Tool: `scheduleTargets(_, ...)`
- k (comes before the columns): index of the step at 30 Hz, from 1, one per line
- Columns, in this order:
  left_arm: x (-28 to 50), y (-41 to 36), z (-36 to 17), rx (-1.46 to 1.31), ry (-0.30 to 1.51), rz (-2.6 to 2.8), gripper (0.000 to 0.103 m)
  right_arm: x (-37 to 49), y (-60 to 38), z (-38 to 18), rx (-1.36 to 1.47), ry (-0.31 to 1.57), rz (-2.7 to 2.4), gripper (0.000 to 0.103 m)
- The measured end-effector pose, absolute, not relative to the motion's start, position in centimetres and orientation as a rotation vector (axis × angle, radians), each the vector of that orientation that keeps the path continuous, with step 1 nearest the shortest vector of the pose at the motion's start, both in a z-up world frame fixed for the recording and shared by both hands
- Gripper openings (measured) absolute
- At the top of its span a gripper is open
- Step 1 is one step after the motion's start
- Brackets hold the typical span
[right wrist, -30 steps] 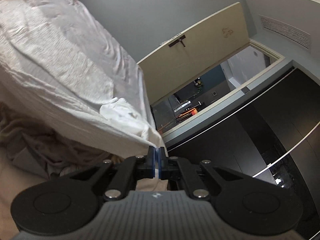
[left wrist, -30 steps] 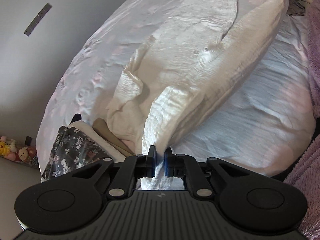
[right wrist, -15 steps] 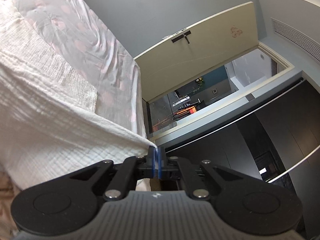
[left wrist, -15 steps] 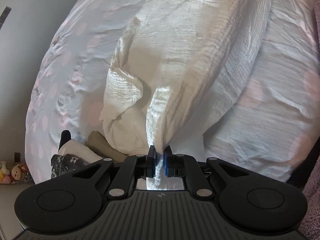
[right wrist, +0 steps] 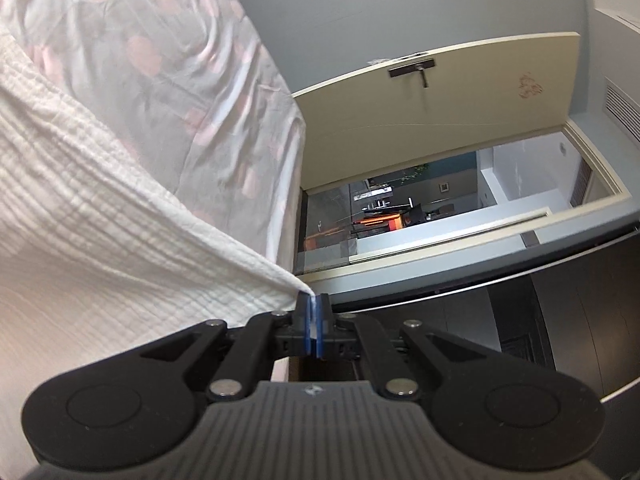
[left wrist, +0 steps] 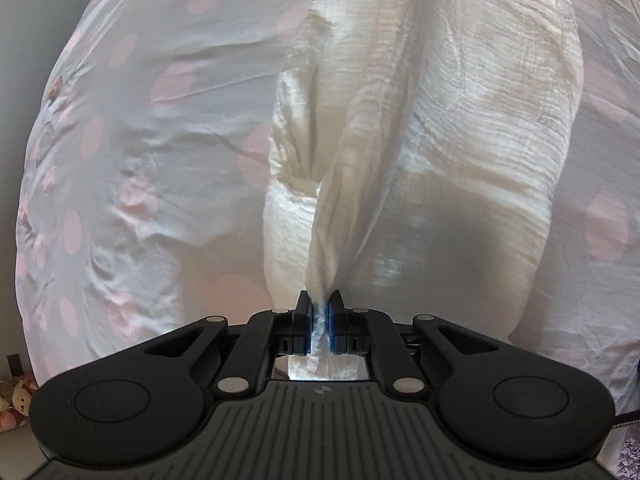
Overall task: Fold clothes
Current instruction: 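Grasp the garment with the left tool and lift it while the right tool holds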
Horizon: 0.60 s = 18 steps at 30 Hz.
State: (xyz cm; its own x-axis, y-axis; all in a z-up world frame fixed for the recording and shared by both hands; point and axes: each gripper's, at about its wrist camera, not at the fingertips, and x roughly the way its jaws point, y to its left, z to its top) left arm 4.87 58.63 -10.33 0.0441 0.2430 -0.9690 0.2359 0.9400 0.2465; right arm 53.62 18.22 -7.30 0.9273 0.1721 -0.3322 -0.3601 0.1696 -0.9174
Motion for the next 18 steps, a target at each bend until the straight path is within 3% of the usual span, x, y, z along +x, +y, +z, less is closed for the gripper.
scheduleTargets(18, 7.2, 65.2, -15.4, 0.17, 1.464, 0.202, 0.005, 62.1, 28.2, -18.1, -1.299, 0.351, 0.396, 0.003)
